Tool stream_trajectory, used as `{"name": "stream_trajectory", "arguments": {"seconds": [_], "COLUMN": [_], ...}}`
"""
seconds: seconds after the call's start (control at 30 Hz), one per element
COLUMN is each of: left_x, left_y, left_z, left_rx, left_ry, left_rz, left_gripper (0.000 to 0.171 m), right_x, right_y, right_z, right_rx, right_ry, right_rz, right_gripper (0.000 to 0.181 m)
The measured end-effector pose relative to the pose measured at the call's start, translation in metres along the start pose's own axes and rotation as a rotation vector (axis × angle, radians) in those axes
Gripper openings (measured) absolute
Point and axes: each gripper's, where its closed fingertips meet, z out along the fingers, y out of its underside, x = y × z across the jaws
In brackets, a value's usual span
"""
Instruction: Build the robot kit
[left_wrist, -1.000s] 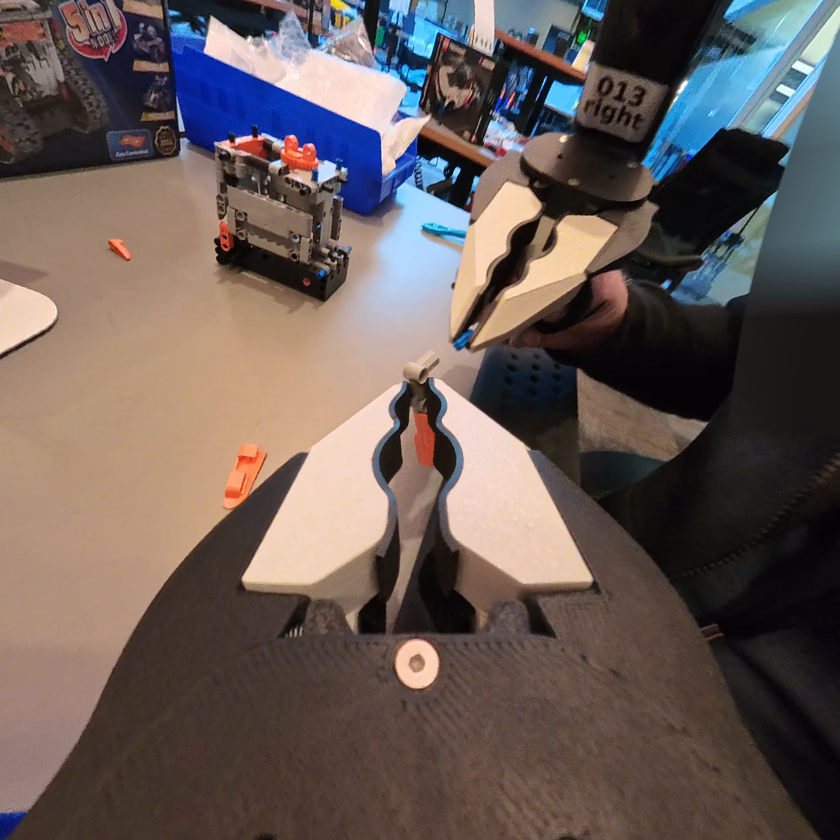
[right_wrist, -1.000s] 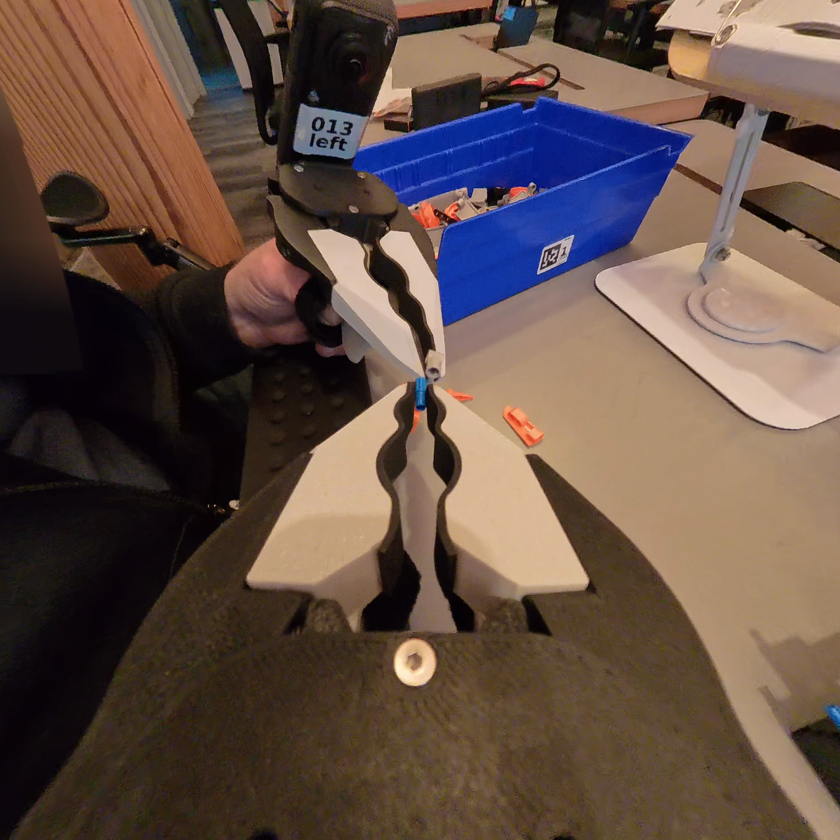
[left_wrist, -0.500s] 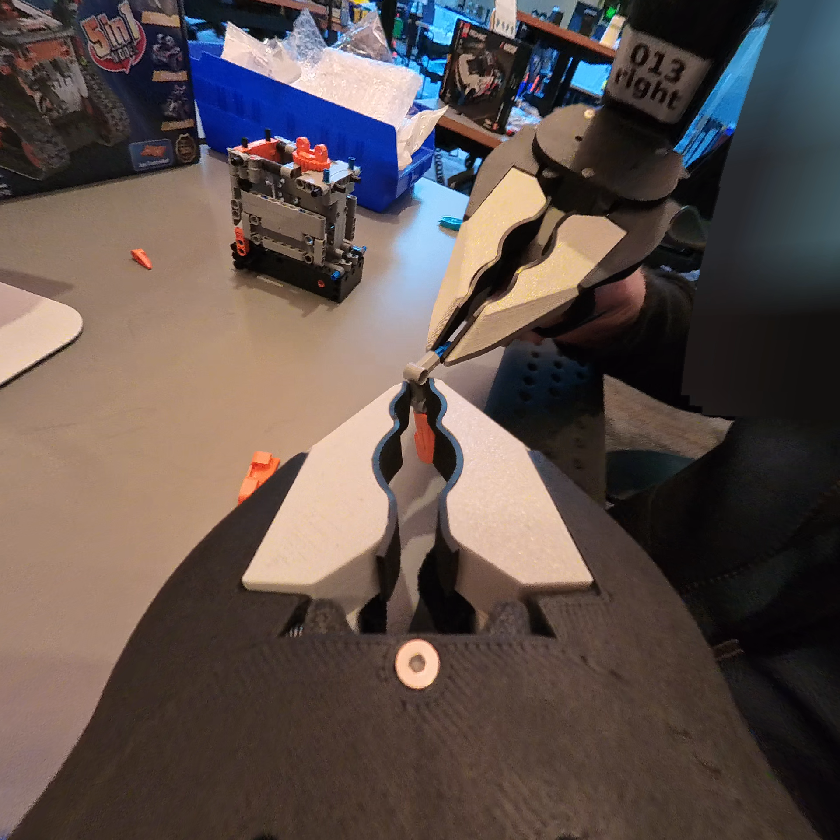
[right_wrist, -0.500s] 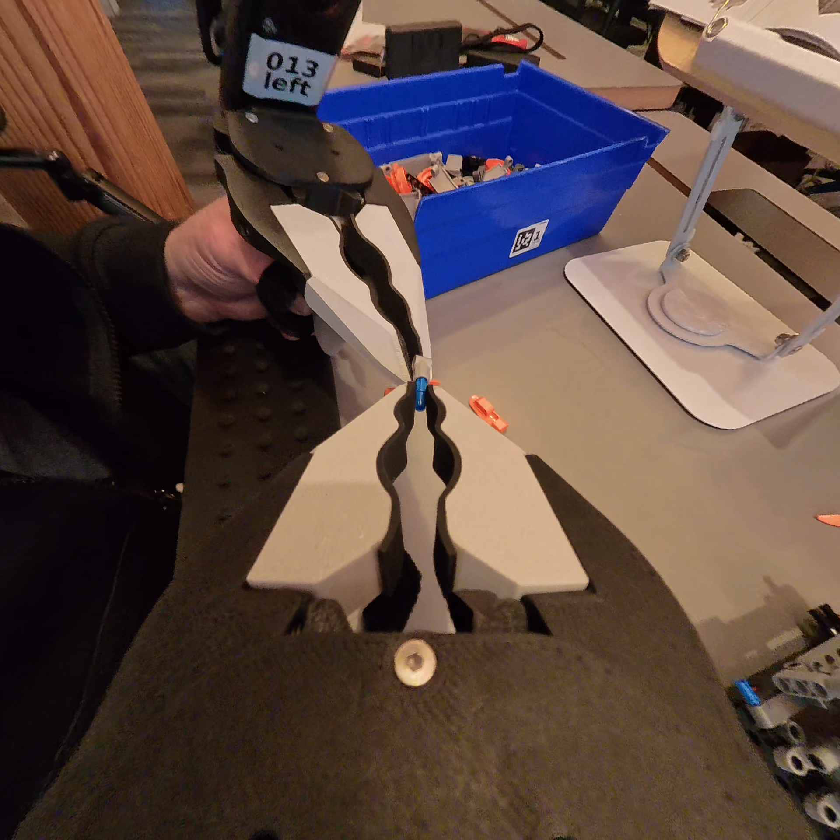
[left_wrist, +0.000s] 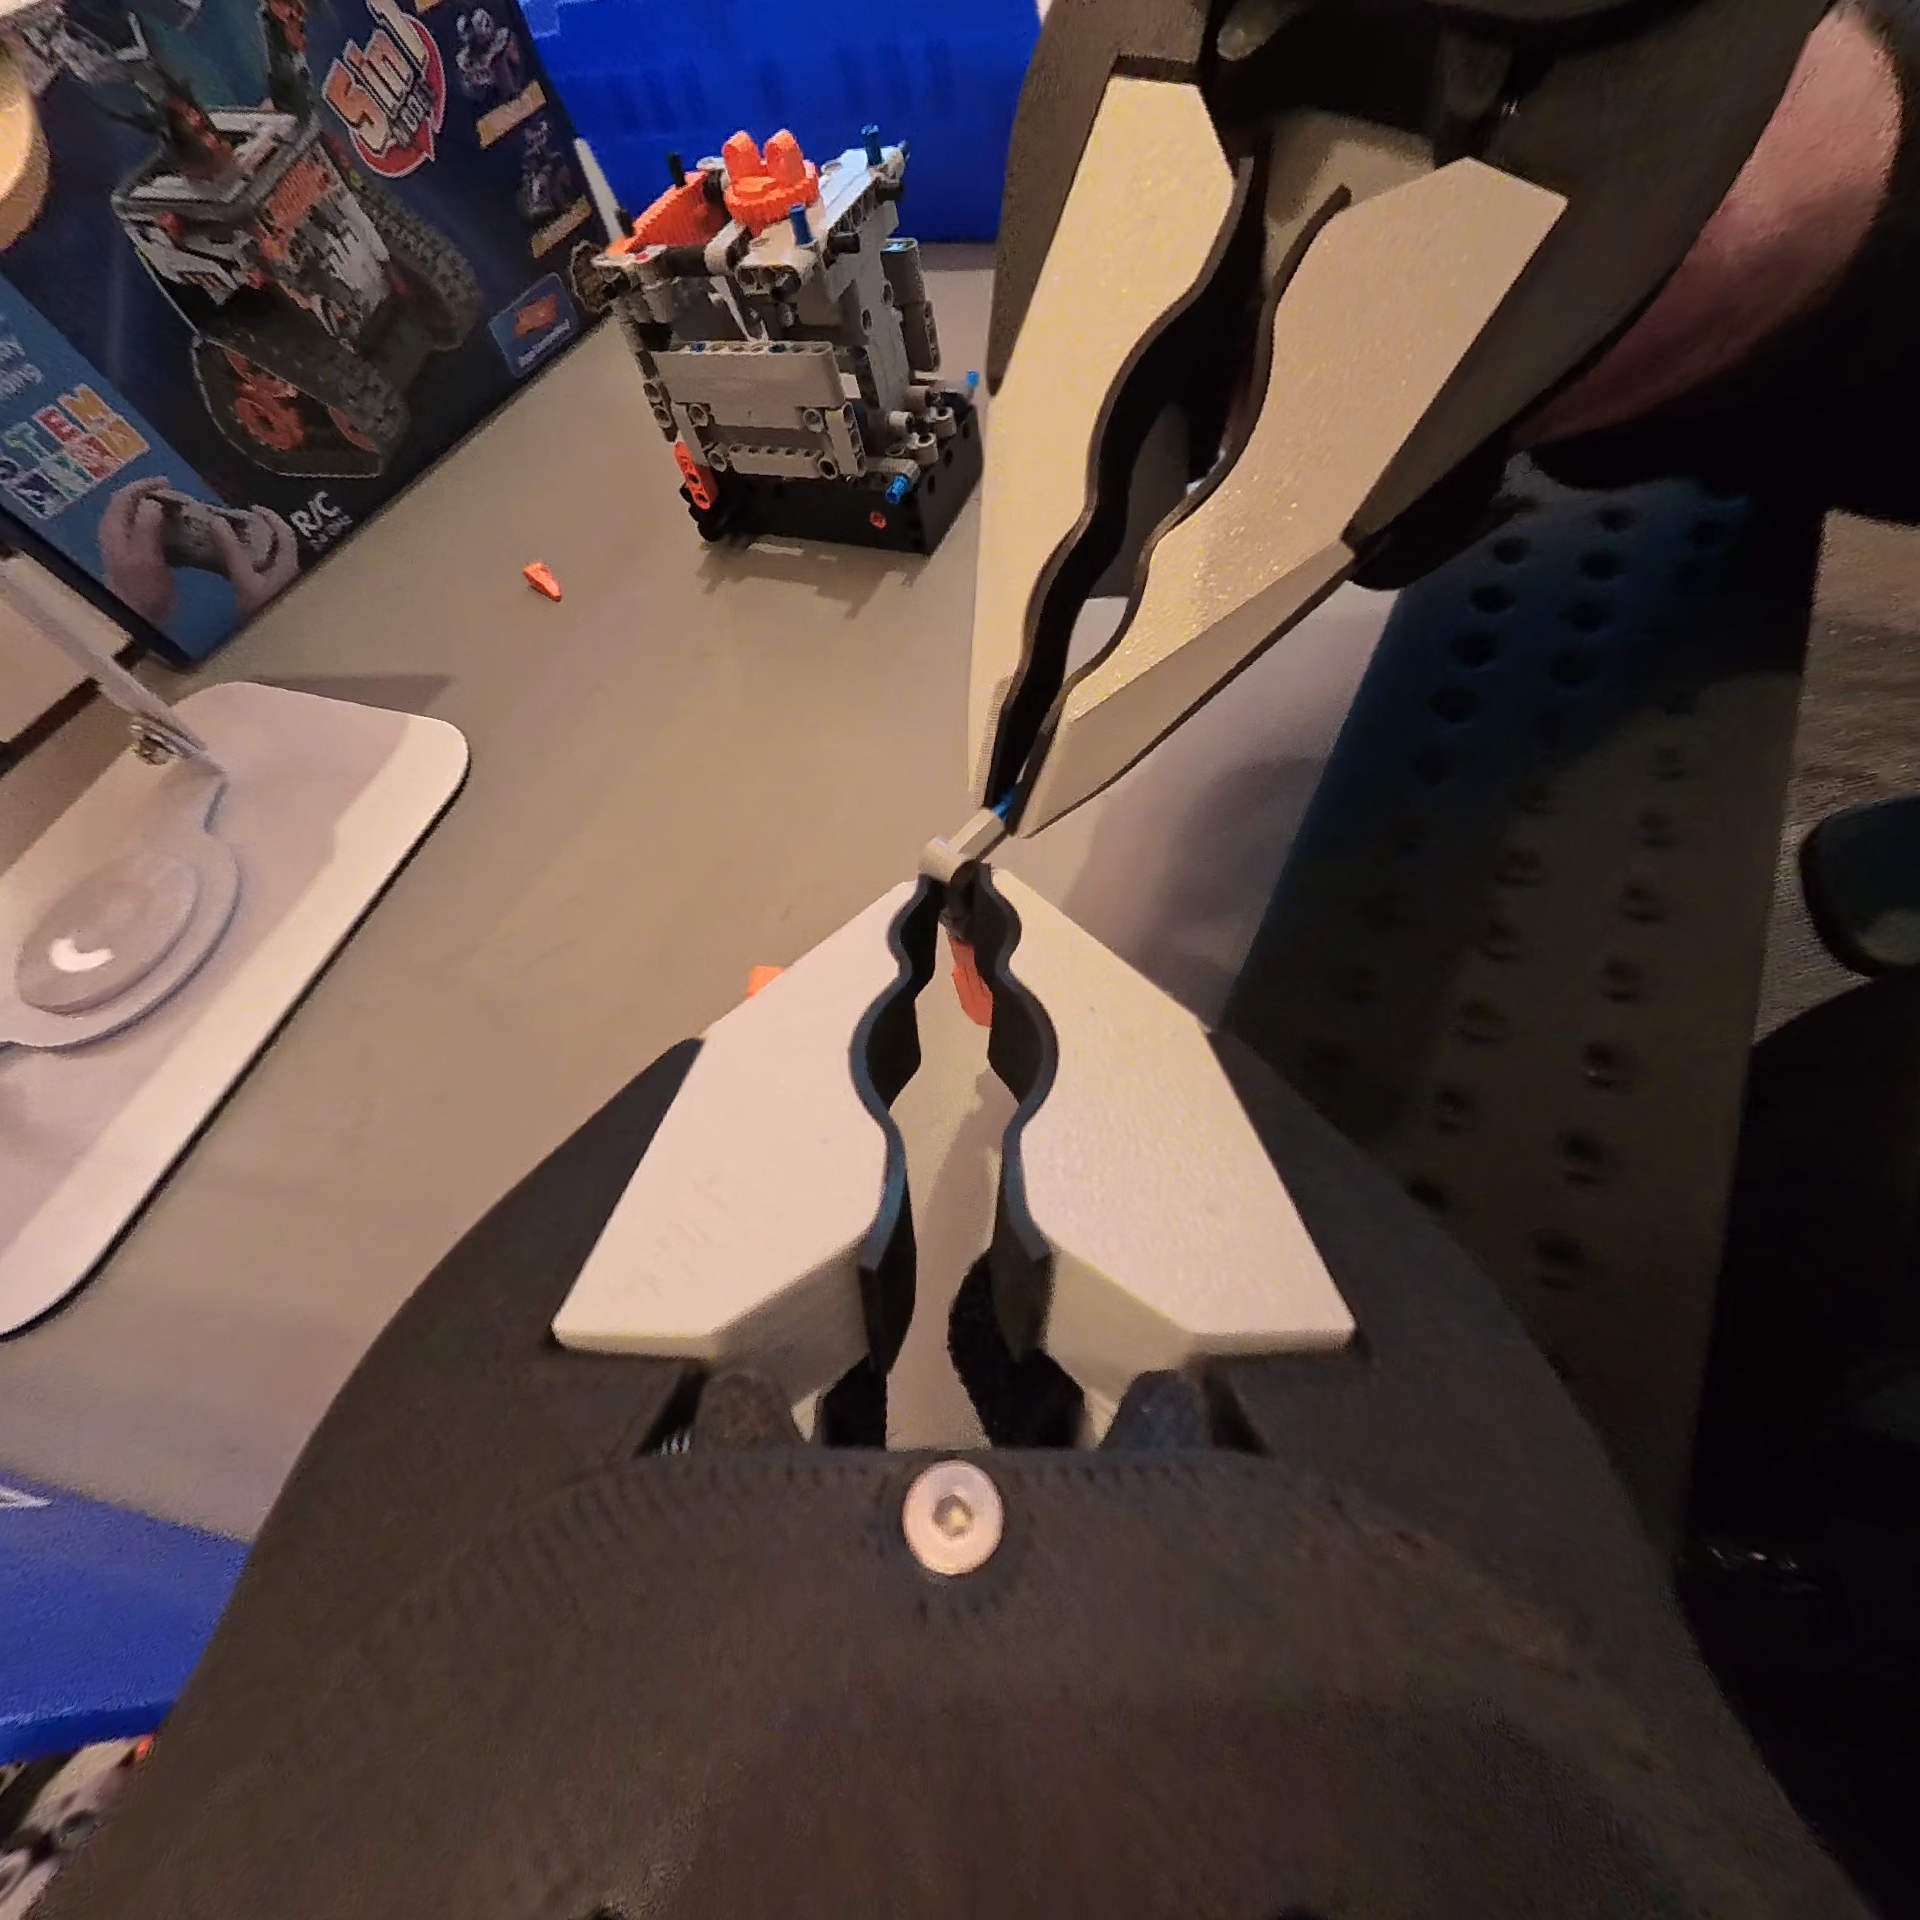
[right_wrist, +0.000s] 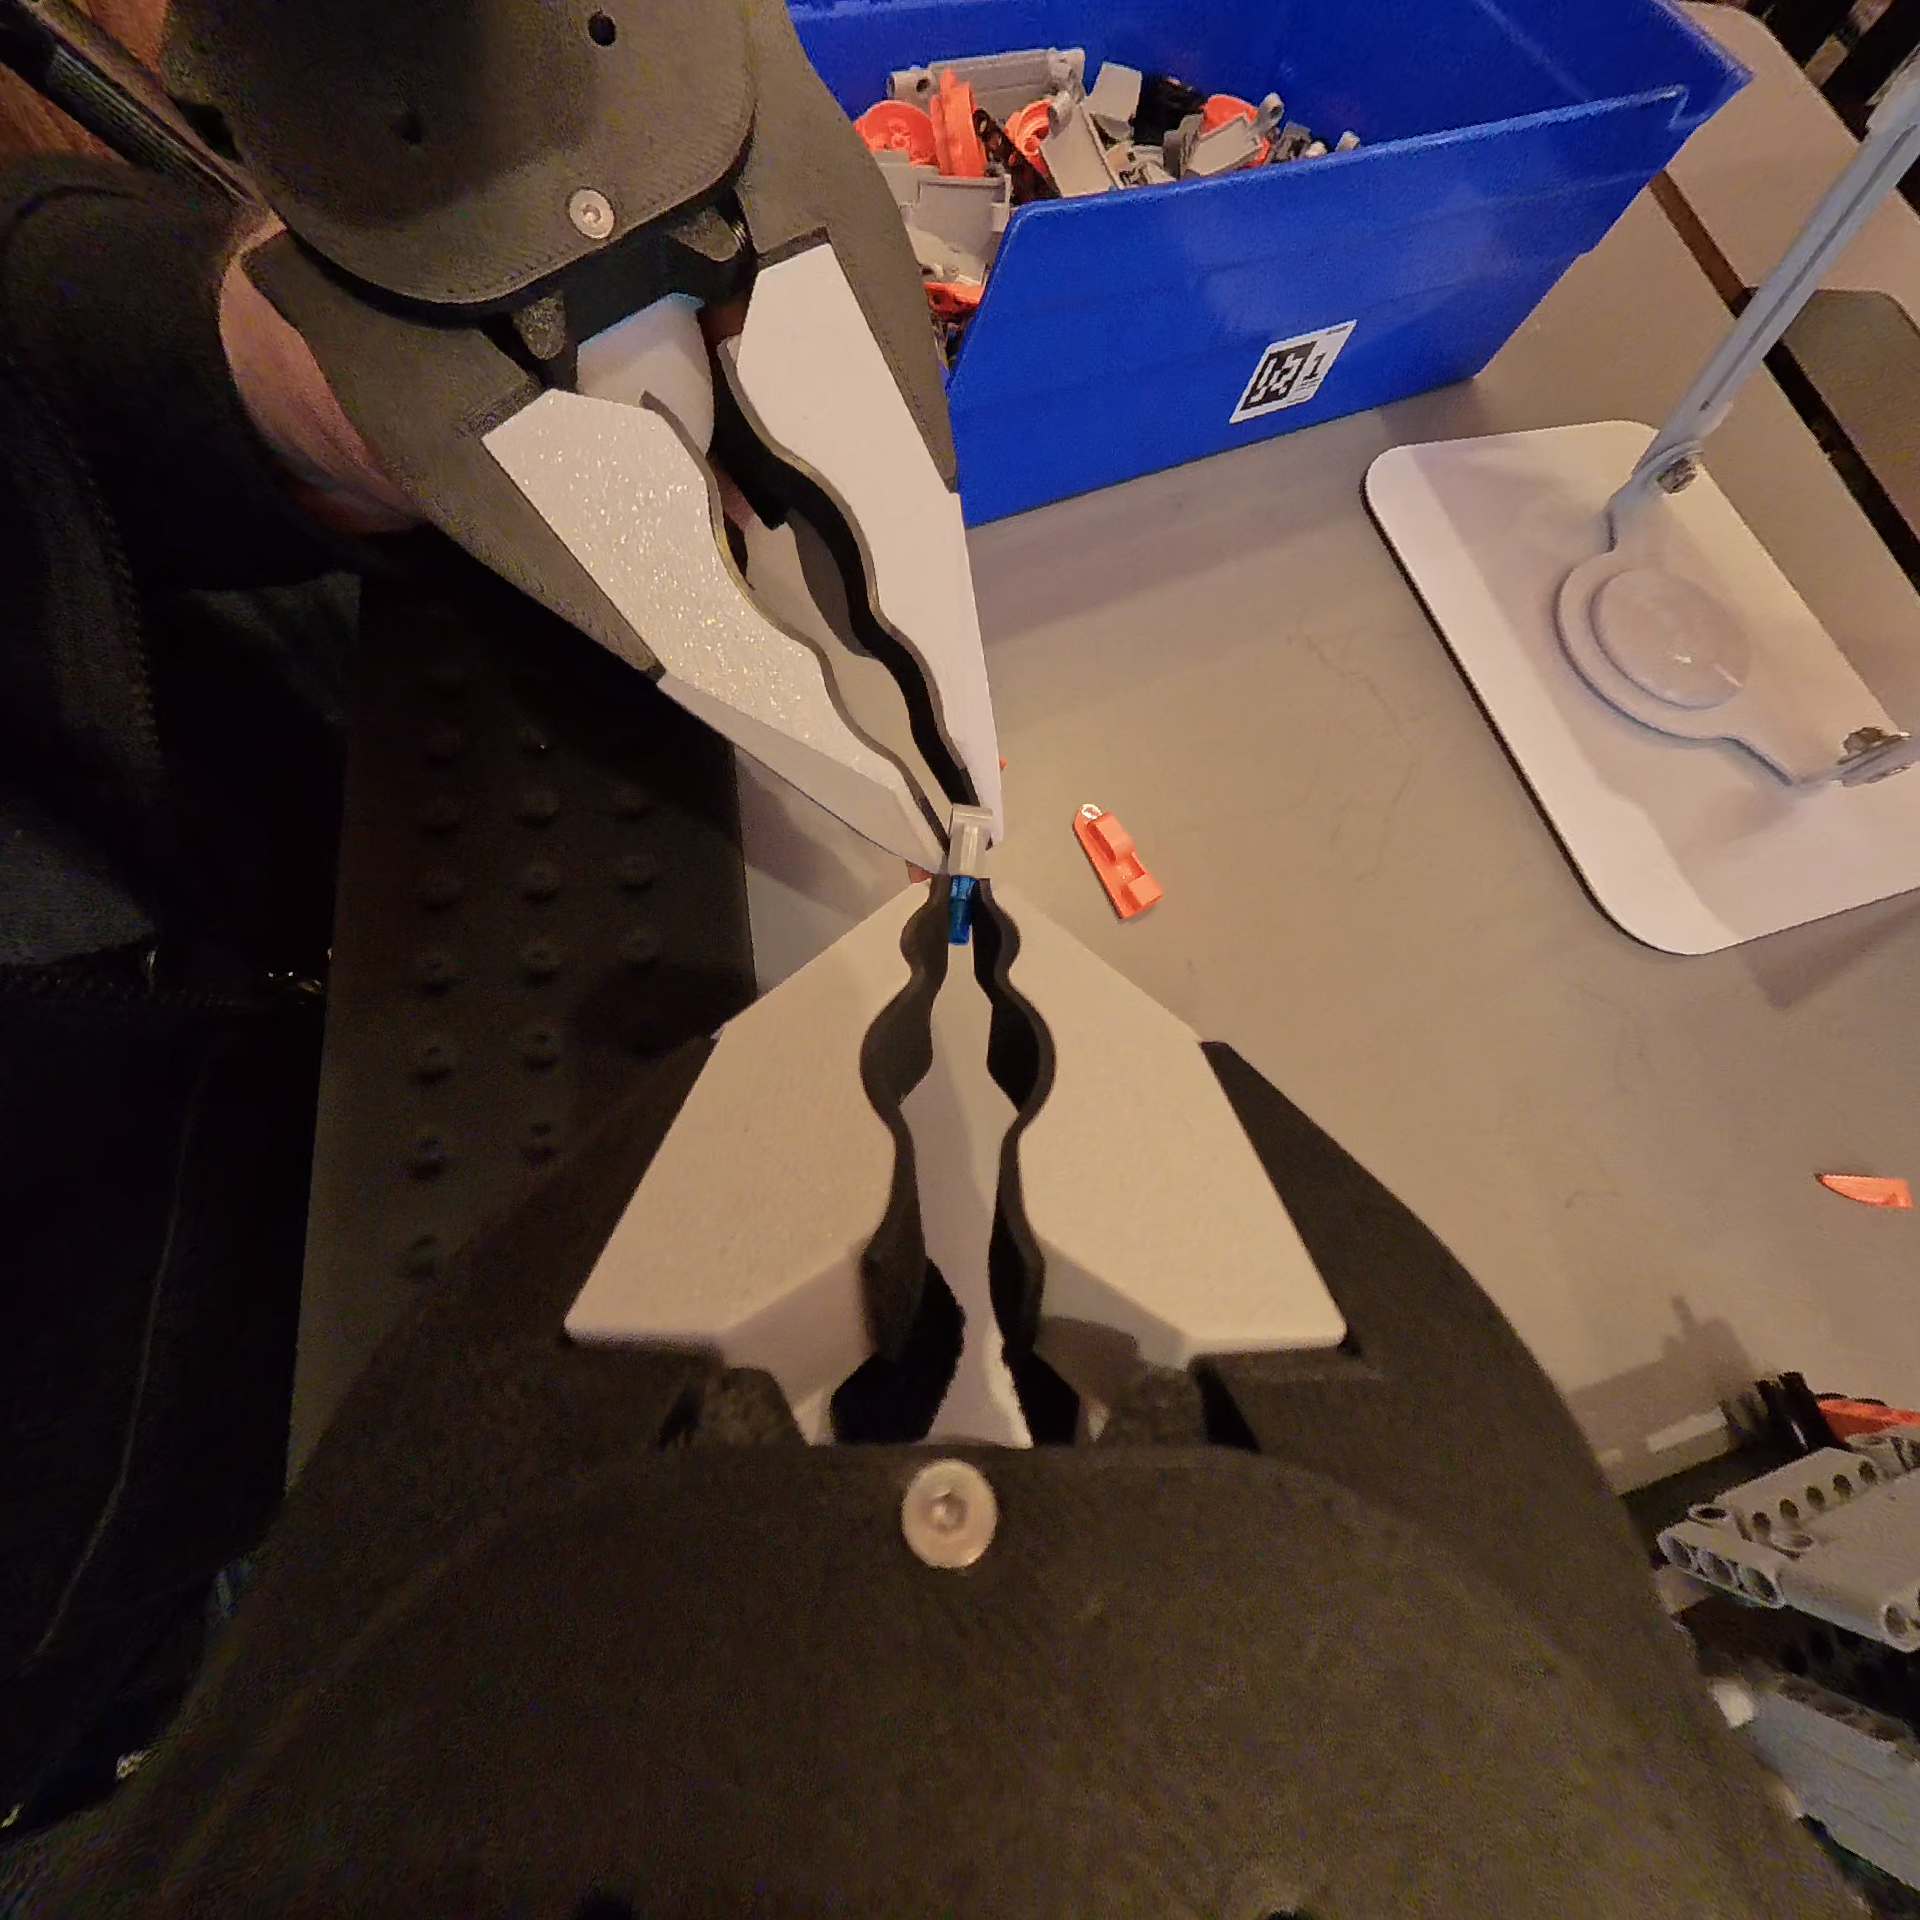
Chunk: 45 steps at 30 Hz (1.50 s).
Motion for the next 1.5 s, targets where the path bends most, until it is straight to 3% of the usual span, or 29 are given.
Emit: {"name": "stream_trajectory", "arguments": {"seconds": [0.2, 0.33, 0.43, 0.6, 1.23, 1.5], "left_x": [-0.003, -0.006, -0.010, -0.009, -0.007, -0.017], "left_y": [0.005, 0.005, 0.001, -0.002, 0.003, -0.017], "left_z": [0.004, 0.004, 0.002, 0.000, 0.005, -0.007], "left_rx": [-0.055, -0.046, -0.012, 0.013, -0.047, 0.085], "left_ry": [-0.080, -0.077, -0.065, -0.054, -0.127, -0.101], "left_rz": [0.092, 0.056, 0.004, -0.018, 0.069, -0.020], "left_gripper": [0.004, 0.004, 0.004, 0.004, 0.004, 0.011], "right_x": [0.001, 0.005, 0.009, 0.007, 0.006, 0.014], "right_y": [0.006, 0.004, -0.003, 0.001, 0.005, -0.014], "right_z": [0.006, 0.005, -0.002, -0.003, 0.003, -0.011], "right_rx": [-0.016, 0.027, 0.081, 0.076, 0.055, 0.091], "right_ry": [-0.017, -0.030, -0.025, -0.043, -0.049, -0.080], "right_rz": [0.028, 0.092, 0.115, 0.111, 0.113, 0.106], "right_gripper": [0.001, 0.002, 0.018, 0.003, 0.001, 0.002]}}
